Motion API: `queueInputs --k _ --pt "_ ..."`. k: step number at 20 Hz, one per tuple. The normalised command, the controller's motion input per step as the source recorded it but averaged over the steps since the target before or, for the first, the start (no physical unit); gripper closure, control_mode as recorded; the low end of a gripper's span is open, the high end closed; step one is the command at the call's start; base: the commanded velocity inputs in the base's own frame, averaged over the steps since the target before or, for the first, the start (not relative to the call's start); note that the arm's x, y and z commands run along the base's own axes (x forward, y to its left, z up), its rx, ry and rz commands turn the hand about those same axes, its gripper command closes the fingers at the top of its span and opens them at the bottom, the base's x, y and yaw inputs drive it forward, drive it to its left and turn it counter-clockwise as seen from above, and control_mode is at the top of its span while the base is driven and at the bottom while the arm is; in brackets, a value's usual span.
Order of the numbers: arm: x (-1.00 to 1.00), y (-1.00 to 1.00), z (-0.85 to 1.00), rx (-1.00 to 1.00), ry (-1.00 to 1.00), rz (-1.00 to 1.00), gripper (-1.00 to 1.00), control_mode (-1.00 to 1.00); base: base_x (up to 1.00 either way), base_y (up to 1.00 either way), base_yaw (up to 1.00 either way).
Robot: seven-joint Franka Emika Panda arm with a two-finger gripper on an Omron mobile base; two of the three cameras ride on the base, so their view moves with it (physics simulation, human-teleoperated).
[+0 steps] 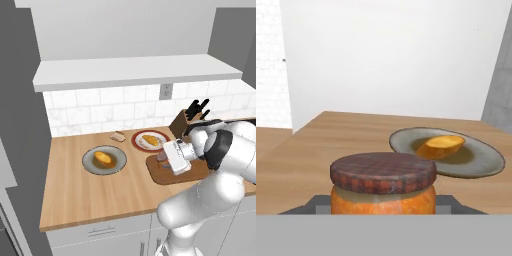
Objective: From the different types of pastries on the counter, select a croissant and place it on the cutting board. Then retrieve a jar of jam from the cabinet and place it alongside the croissant on the cutting board.
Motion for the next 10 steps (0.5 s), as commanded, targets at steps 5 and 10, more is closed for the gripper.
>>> queueInputs --k 5,10 --pt "0.07 -0.25 -0.09 0.0 0.0 0.03 1.0 -1.0 0.0 0.0 0.0" --pt "0.0 -0.02 -0.09 0.0 0.0 0.02 1.0 -1.0 0.0 0.0 0.0"
